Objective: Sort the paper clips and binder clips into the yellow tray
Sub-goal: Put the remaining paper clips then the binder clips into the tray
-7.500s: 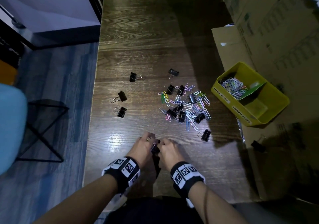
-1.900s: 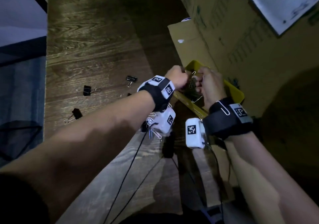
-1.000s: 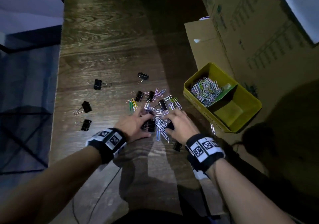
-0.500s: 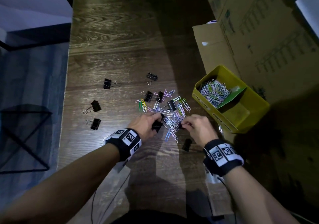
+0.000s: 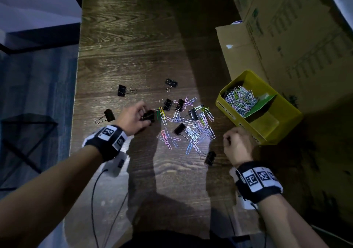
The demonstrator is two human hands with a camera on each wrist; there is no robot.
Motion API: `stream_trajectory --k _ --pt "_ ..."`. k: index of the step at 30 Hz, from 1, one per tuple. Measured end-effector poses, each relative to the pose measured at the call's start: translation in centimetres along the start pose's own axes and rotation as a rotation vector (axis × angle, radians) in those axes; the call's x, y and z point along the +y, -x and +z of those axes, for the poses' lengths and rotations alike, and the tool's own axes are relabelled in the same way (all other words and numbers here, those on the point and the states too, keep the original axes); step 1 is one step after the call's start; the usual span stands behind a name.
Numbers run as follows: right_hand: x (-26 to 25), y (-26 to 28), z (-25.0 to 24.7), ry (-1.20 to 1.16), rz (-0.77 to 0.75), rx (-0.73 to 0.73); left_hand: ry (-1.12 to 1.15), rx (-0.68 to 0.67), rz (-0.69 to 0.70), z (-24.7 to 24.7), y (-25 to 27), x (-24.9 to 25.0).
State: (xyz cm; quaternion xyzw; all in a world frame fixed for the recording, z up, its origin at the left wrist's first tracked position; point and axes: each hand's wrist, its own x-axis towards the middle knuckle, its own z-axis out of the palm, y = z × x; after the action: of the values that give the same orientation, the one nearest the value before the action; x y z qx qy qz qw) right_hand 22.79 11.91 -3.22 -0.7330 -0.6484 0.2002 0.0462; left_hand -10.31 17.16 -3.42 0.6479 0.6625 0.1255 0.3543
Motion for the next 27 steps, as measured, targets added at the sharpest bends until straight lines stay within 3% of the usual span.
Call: stream_trajectory --k 2,6,10,16,18,24,27 --pt "-2.7 0.1 -0.4 0.031 -0.123 -0.007 -0.138 0.011 -0.035 -1.2 -0.9 -0.9" --pt "-7.8 -1.3 0.4 -0.03 -0.347 -0.226 -0.3 -0.053 -0.075 -2.0 -2.0 -1.8" --pt "-10.7 -2.5 1.9 0.113 -0.437 -0.358 -0.352 -0.053 -0.173 -2.3 -3.0 -0.9" --pt "-11.1 -3.1 3.6 0.263 -0.418 -0.372 -0.482 0.004 -0.044 0.7 -4.9 5.6" --pt "-11.0 -3.1 3.8 0.247 -0.419 -0.331 -0.484 -0.039 -0.085 2.5 -5.7 7.3" --pt "-9.7 -2.7 0.8 -0.226 -0.285 -0.212 -0.498 -0.002 -0.155 6.0 -6.4 8.5" --pt "-7.1 -2.9 -0.5 -0.321 -0.183 -0.133 -0.4 0.018 -0.194 6.6 -6.4 8.1"
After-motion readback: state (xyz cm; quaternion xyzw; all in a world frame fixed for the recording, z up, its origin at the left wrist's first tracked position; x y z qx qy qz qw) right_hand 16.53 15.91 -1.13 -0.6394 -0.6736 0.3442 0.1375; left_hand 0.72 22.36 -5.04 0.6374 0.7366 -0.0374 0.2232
